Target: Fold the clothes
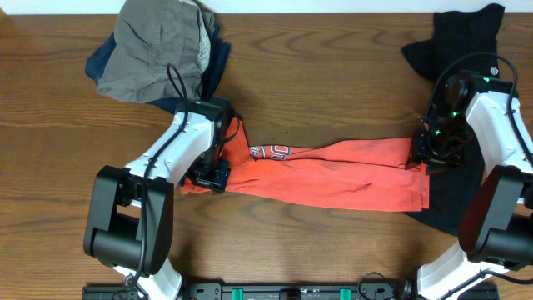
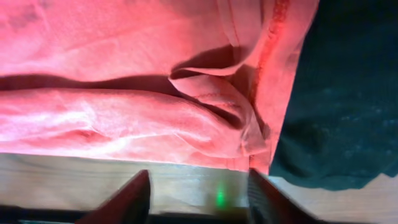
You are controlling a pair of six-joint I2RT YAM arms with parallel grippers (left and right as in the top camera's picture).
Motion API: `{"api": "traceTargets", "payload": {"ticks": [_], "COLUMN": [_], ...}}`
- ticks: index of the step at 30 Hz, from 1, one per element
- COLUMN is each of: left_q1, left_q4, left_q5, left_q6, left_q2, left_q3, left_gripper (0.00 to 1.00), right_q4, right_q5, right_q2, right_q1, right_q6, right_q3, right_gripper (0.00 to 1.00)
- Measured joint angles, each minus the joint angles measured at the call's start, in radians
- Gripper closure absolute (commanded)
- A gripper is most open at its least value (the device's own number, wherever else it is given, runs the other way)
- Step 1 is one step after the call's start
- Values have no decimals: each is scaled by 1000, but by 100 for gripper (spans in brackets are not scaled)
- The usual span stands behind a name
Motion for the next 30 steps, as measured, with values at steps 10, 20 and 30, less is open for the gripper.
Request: {"api": "traceTargets", "payload": {"ticks": [10,20,30], "left_q1": [0,0,0], "left_q4": [-5,-3,3], "left_q5": [0,0,1], "left_q6": [-8,-8,-8], "left_q2": [-43,-46,-46], "left_q3": [147,151,151], "left_gripper": [8,9,8], "right_q4": [159,380,432], "right_q5": [39,119,65], "right_q2": [0,0,-16], "right_q1": [-1,-29,-26], "right_q6": [46,106,110], "right_q3": [-149,-286,-316], "right_gripper": [45,55,92]}}
